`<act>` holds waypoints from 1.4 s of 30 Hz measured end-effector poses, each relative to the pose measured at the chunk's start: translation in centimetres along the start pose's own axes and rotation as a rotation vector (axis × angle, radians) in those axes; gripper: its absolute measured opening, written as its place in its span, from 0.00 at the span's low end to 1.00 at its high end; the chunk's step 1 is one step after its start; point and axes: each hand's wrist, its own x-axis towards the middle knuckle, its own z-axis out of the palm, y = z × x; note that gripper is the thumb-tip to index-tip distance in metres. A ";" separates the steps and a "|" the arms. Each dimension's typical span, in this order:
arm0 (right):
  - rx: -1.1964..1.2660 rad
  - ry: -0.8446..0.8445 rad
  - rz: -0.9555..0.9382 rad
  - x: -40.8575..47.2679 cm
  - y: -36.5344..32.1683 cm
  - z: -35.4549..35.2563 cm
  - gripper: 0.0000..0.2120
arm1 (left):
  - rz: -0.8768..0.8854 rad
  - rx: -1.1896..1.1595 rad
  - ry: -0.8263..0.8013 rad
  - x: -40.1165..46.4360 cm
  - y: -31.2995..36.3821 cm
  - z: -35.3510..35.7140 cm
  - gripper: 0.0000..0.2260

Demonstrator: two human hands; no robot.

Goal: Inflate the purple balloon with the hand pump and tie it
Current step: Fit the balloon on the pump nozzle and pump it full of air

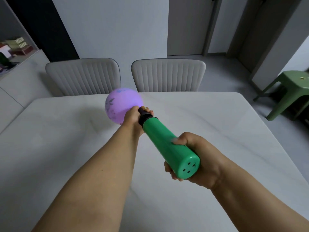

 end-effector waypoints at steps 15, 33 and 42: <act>0.192 -0.090 0.093 1.7 1.6 0.9 0.24 | -0.017 -0.037 0.034 0.4 0.2 -1.7 0.16; 0.264 -0.035 0.063 3.0 1.6 1.2 0.22 | -0.065 0.047 -0.048 -0.7 -1.2 -0.7 0.15; 0.249 -0.143 0.089 1.3 2.5 1.1 0.25 | -0.038 -0.071 0.014 0.1 0.3 -2.1 0.15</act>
